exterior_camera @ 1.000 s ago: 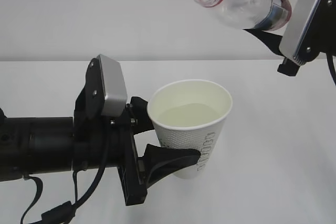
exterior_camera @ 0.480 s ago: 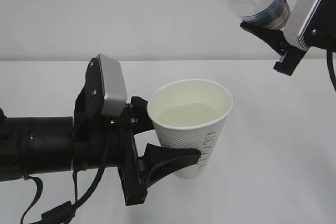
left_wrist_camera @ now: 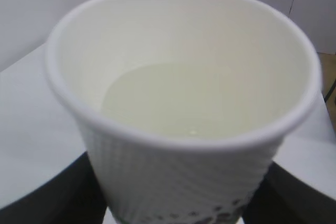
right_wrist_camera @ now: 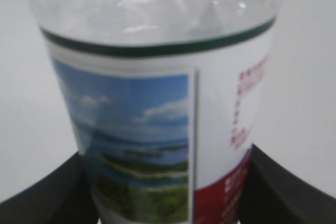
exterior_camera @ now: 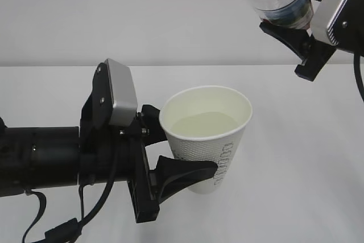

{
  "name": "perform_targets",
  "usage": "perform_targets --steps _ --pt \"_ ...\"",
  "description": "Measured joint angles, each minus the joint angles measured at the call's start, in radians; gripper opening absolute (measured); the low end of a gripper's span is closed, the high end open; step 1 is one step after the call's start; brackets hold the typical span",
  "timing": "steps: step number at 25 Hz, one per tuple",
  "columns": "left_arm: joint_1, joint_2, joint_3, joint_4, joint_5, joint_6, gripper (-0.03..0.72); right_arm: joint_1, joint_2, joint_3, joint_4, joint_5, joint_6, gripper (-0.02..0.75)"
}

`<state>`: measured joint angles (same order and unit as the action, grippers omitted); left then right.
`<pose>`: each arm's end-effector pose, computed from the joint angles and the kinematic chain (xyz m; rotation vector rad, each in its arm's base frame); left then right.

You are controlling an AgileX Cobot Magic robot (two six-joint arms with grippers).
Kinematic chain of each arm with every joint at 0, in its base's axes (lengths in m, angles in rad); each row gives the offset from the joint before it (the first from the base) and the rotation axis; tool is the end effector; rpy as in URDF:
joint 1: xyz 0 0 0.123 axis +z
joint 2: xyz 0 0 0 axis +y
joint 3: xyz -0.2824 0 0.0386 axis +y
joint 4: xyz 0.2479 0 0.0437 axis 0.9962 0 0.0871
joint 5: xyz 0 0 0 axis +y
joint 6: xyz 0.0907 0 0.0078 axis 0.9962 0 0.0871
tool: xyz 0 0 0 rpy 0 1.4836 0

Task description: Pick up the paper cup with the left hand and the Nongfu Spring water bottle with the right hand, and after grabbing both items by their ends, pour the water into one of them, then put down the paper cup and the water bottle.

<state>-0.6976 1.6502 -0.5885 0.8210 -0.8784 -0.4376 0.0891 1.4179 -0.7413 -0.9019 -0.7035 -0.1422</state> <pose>0.1909 -0.2268 0.1849 1.1655 1.5106 -0.9201 0.2886 0.0721 0.2785 -1.1222 1.2291 -0.1762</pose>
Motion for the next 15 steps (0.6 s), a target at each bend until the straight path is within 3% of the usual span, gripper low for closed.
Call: perform_targets --steps 15 --pt "0.0 0.0 0.0 0.0 0.0 0.0 0.499 0.0 0.0 0.0 0.0 0.0 0.198 0.503"
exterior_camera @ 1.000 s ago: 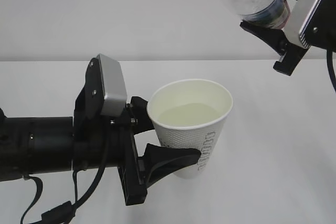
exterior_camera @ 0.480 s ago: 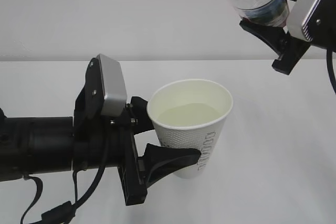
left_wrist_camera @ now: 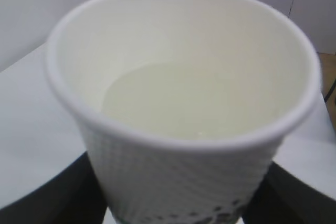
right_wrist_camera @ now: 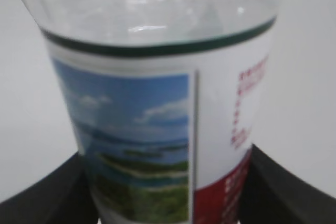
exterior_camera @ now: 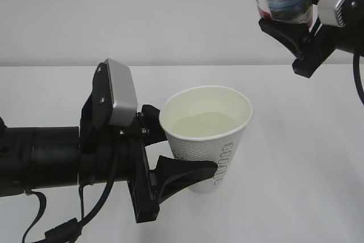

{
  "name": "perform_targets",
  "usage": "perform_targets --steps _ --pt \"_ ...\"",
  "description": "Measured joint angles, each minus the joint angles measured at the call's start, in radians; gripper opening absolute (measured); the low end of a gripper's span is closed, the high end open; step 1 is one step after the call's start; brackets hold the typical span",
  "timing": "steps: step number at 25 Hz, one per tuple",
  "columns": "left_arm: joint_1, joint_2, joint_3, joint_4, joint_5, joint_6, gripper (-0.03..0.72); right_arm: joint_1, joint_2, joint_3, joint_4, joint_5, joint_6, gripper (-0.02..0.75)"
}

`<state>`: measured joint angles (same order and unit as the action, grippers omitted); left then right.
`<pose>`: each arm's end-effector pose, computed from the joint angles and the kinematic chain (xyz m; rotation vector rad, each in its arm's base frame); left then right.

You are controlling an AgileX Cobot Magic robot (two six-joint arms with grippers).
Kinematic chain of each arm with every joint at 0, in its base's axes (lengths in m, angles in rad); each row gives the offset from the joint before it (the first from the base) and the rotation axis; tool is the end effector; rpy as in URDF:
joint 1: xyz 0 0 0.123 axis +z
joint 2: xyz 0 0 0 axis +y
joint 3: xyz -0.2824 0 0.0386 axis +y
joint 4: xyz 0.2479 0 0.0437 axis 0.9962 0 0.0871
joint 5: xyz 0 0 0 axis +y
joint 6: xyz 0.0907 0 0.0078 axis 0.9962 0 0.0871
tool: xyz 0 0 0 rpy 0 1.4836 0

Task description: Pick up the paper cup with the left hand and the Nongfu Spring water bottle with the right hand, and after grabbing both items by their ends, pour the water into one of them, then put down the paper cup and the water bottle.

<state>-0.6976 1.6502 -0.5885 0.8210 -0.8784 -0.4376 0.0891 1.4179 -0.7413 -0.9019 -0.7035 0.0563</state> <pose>0.1909 -0.2268 0.1849 1.1655 1.5106 -0.9201 0.2886 0.0721 0.2785 -0.9931 1.3319 -0.0257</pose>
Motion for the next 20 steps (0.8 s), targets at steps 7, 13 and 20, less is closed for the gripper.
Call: perform_targets --steps 7,13,20 --pt "0.0 0.0 0.0 0.0 0.0 0.0 0.499 0.0 0.0 0.049 0.03 -0.004 0.015 0.503" --pt "0.0 0.0 0.0 0.0 0.0 0.0 0.498 0.0 0.0 0.118 0.127 -0.027 0.016 0.503" --pt "0.0 0.0 0.0 0.0 0.0 0.0 0.498 0.0 0.0 0.21 0.311 -0.115 0.016 0.502"
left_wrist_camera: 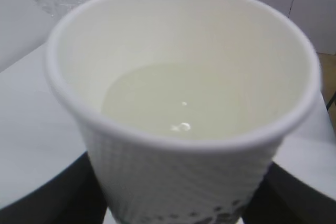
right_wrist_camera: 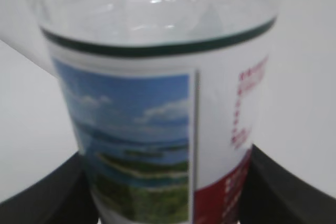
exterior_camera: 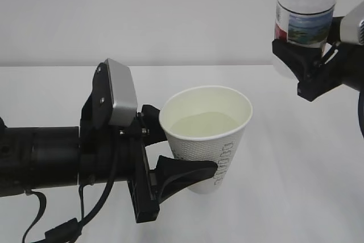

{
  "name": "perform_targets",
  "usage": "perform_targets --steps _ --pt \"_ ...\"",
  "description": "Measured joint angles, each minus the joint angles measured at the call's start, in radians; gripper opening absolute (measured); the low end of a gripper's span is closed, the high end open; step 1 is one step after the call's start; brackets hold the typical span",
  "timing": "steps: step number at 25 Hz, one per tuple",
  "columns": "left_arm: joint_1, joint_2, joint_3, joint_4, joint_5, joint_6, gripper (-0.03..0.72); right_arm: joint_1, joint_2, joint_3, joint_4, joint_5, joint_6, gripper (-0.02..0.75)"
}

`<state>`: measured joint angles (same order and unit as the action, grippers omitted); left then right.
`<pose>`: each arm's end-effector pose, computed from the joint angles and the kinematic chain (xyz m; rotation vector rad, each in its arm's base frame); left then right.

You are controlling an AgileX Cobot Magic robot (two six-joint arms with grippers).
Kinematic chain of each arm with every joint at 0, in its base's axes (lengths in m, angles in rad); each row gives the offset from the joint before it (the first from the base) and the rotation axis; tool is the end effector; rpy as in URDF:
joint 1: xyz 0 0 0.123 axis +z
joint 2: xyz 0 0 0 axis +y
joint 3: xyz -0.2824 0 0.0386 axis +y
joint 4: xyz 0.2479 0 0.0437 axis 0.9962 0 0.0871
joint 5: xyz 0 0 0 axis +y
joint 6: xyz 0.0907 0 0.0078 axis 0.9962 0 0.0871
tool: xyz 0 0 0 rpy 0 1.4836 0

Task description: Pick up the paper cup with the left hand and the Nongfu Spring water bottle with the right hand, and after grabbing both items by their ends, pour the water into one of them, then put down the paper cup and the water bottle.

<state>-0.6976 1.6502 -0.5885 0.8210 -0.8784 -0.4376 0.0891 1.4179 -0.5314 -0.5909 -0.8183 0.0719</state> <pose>0.1909 -0.2268 0.1849 1.1655 1.5106 -0.9201 0.2643 0.0607 0.2373 -0.6664 1.4984 0.1385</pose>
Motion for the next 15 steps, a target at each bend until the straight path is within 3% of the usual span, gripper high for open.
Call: perform_targets --steps 15 --pt "0.0 0.0 0.0 0.0 0.0 0.0 0.498 0.0 0.0 0.243 0.377 -0.135 -0.117 0.502"
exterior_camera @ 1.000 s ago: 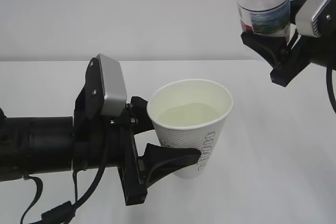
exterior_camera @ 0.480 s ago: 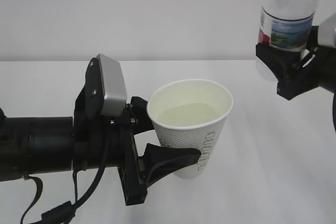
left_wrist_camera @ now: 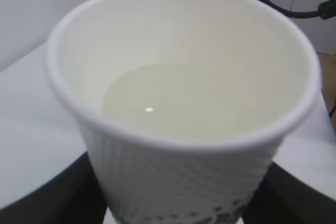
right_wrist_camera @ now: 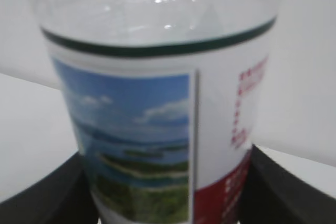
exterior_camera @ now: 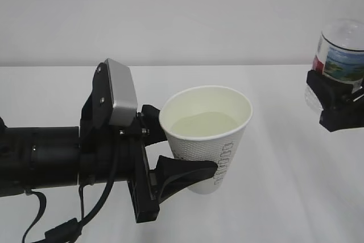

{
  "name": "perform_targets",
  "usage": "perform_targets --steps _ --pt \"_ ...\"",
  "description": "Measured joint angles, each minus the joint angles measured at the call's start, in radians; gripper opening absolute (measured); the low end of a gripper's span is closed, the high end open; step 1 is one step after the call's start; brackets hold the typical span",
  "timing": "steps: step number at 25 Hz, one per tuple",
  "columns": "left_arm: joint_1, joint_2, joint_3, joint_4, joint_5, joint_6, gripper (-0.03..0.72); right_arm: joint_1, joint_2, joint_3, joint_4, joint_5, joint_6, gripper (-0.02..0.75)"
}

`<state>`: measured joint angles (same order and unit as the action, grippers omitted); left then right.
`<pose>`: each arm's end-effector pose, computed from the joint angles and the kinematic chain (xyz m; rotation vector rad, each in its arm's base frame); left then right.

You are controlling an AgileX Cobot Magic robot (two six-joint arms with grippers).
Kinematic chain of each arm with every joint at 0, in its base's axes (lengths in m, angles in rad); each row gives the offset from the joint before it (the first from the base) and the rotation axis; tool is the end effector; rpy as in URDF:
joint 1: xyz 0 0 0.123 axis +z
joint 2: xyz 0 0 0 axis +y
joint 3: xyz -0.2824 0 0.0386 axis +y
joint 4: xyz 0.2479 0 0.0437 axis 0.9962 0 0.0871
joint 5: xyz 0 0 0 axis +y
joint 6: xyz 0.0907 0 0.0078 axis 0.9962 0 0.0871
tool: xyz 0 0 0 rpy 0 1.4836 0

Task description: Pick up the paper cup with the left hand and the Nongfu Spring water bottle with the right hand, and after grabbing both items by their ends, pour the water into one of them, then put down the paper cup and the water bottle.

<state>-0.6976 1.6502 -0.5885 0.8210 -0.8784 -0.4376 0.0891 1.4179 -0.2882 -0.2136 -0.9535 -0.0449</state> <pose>0.1909 -0.2268 0.1849 1.1655 1.5106 -0.9201 0.2274 0.0361 0.1934 -0.3450 1.6338 0.0841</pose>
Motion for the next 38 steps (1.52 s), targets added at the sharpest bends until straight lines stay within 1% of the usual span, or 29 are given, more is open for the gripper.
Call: perform_targets --steps 5,9,10,12,15,21,23,25,26,31,38 --pt "0.0 0.0 0.0 0.0 0.0 0.0 0.498 0.0 -0.005 0.071 0.084 -0.071 -0.018 0.501" --pt "0.0 0.0 0.0 0.0 0.0 0.0 0.498 0.0 -0.006 0.115 0.105 -0.109 -0.02 0.501" --pt "0.0 0.0 0.0 0.0 0.0 0.0 0.498 0.0 -0.006 0.123 0.109 -0.115 -0.02 0.519" --pt "0.0 0.0 0.0 0.0 0.0 0.0 0.498 0.0 -0.008 0.144 0.116 -0.124 -0.02 0.503" --pt "0.0 0.0 0.0 0.0 -0.002 0.0 0.498 0.0 -0.008 0.161 0.121 -0.124 -0.02 0.503" --pt "0.0 0.0 0.0 0.0 -0.001 0.0 0.498 0.0 0.023 0.162 0.123 -0.138 -0.02 0.502" --pt "0.0 0.0 0.0 0.0 -0.001 0.0 0.498 0.0 0.066 0.162 0.123 -0.149 -0.02 0.501" --pt "0.0 0.0 0.0 0.0 -0.001 0.0 0.498 0.0 0.113 0.16 0.125 -0.154 -0.02 0.517" --pt "0.0 0.0 0.0 0.0 -0.001 0.0 0.498 0.0 0.138 0.157 0.125 -0.154 -0.02 0.508" --pt "0.0 0.0 0.0 0.0 -0.002 0.0 0.498 0.0 0.217 0.118 0.125 -0.154 -0.02 0.503" --pt "0.0 0.0 0.0 0.0 -0.002 0.0 0.498 0.0 0.231 0.049 0.104 -0.154 -0.013 0.502"
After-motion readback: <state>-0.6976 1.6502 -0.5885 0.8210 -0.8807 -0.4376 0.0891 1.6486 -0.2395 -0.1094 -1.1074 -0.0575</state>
